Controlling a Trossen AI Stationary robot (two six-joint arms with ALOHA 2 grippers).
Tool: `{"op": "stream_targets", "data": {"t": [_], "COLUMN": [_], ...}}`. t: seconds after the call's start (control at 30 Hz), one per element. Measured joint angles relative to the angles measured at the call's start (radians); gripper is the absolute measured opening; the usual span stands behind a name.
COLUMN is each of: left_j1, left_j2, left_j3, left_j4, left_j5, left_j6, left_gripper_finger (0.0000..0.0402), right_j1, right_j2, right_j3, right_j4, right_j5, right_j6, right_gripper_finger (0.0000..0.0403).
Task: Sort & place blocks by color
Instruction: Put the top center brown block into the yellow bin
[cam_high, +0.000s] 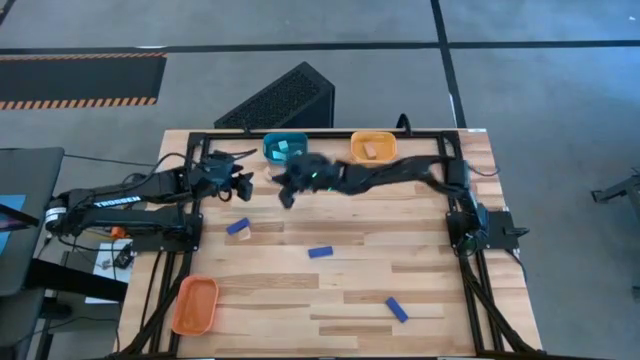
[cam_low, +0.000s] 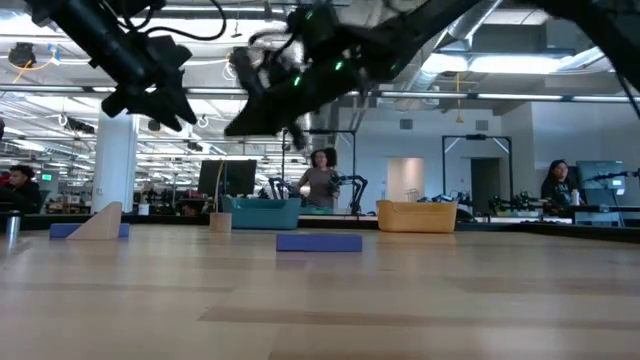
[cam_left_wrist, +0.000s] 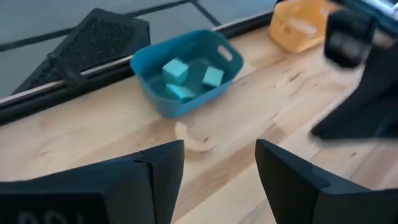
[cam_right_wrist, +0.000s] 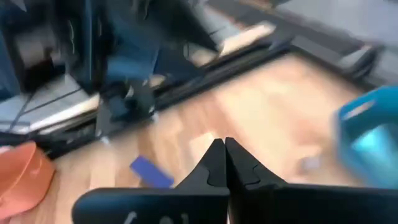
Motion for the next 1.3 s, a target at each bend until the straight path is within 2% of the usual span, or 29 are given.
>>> {"op": "stream_targets", "data": {"t": [0.13,0.23,0.33,0.4,0.53,0.67,0.8,0.93,1.13,1.3], "left_j1": [0.000,0.000,0.000,0.000,0.000,0.000,0.000,0.000,0.000,0.000], "left_j2": [0.010,0.013,0.005,0.002,-0.019,-0.041,-0.049,-0.049,-0.049,-0.049], "left_j3": [0.000,0.000,0.018,0.045,0.090,0.110,0.111,0.111,0.111,0.111], "left_j4": [-0.058,-0.102,-0.154,-0.175,-0.220,-0.245,-0.247,-0.244,-0.243,-0.242], "left_j5": [0.017,0.048,0.081,0.082,0.082,0.074,0.054,0.048,0.045,0.043], "left_j6": [0.027,0.024,0.003,0.001,0.044,0.101,0.150,0.186,0.187,0.179], "left_gripper_finger": [0.0187,0.0187,0.0187,0.0187,0.0187,0.0187,0.0187,0.0187,0.0187,0.0187], "right_j1": [0.002,-0.005,-0.007,-0.007,0.003,0.013,0.004,-0.019,-0.034,-0.033], "right_j2": [0.139,0.206,0.276,0.317,0.344,0.356,0.352,0.373,0.384,0.385], "right_j3": [0.093,0.189,0.270,0.308,0.385,0.393,0.394,0.391,0.394,0.402], "right_j4": [-0.060,-0.106,-0.173,-0.227,-0.268,-0.265,-0.242,-0.234,-0.228,-0.238], "right_j5": [0.007,0.050,0.065,0.072,0.158,0.233,0.240,0.239,0.222,0.167], "right_j6": [0.020,0.018,-0.010,-0.063,-0.175,-0.278,-0.287,-0.283,-0.259,-0.255], "right_gripper_finger": [0.0002,0.0003,0.0019,0.0045,0.0111,0.0189,0.0245,0.0252,0.0231,0.0217]}}
